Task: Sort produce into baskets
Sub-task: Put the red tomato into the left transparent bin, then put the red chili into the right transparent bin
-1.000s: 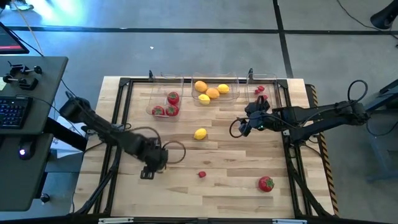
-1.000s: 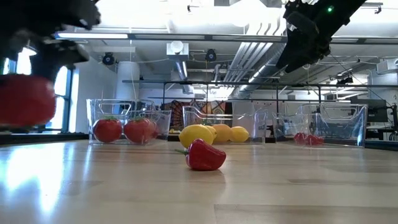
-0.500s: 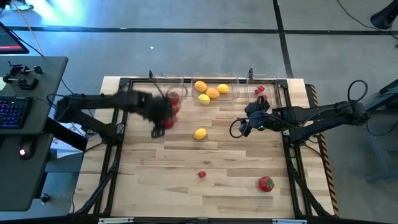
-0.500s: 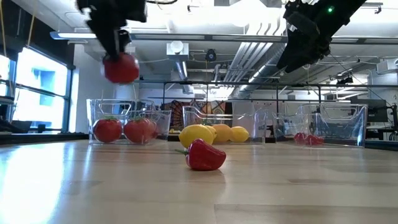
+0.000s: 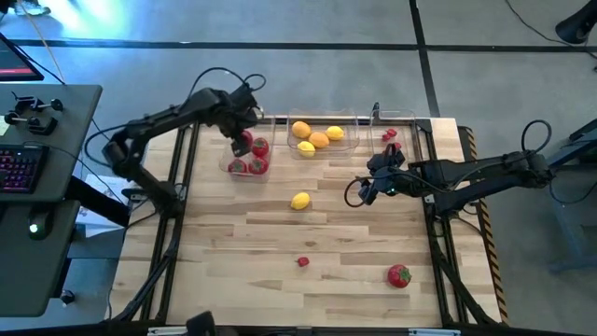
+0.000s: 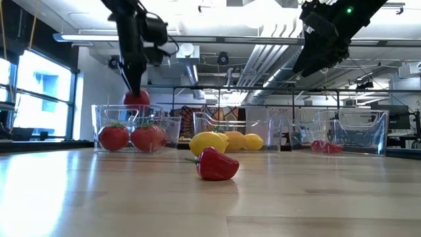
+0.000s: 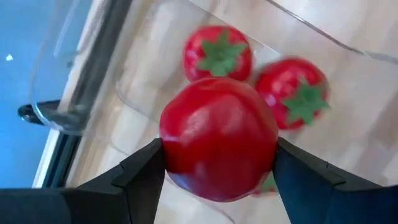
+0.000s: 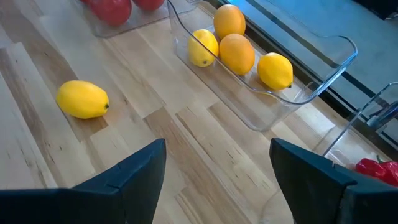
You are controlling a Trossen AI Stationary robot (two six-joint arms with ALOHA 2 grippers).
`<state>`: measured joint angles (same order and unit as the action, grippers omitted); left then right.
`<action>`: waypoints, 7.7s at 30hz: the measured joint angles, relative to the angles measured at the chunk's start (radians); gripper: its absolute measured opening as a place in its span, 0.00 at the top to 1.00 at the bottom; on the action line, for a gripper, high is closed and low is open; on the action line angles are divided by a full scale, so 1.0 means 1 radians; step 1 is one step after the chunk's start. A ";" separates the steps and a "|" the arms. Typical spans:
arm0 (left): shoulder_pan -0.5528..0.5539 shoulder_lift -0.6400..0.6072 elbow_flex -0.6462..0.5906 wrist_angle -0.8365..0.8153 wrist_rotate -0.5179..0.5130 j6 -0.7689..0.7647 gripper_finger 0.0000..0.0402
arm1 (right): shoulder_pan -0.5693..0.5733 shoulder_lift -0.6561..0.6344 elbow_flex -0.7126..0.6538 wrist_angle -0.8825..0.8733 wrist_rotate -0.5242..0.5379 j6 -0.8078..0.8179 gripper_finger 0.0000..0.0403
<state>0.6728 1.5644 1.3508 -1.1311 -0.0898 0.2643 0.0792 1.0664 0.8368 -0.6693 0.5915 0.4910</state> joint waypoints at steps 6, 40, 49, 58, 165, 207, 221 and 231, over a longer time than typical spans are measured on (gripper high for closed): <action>0.043 0.100 0.022 0.008 0.003 -0.001 0.39 | 0.000 0.000 0.000 0.000 0.000 -0.002 0.31; 0.053 0.234 0.022 0.035 -0.104 0.000 0.30 | 0.000 0.000 0.000 -0.001 -0.024 -0.020 0.31; 0.039 0.234 0.022 0.027 -0.085 -0.001 0.29 | 0.000 0.000 0.000 -0.001 -0.024 -0.020 0.31; 0.040 0.234 0.021 0.002 -0.097 0.043 0.22 | 0.000 0.000 0.000 -0.001 -0.023 -0.025 0.31; -0.715 -0.563 -0.813 1.151 -0.079 -0.140 0.30 | 0.320 0.995 0.221 0.945 -0.481 -0.343 0.69; -0.736 -0.343 -0.976 1.766 0.059 -0.154 0.30 | -0.802 0.231 0.072 -0.127 -0.281 -0.113 0.82; -0.736 -0.343 -0.976 1.785 0.059 -0.137 0.30 | -0.958 0.231 -0.119 -0.084 -0.374 -0.054 0.82; -0.736 -0.343 -0.976 1.784 0.052 -0.140 0.30 | -0.976 0.231 -0.138 -0.079 -0.364 -0.052 0.58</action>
<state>-0.0628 1.2213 0.3748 0.6529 -0.0376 0.1242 -0.8969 1.2976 0.6986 -0.7480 0.2277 0.4386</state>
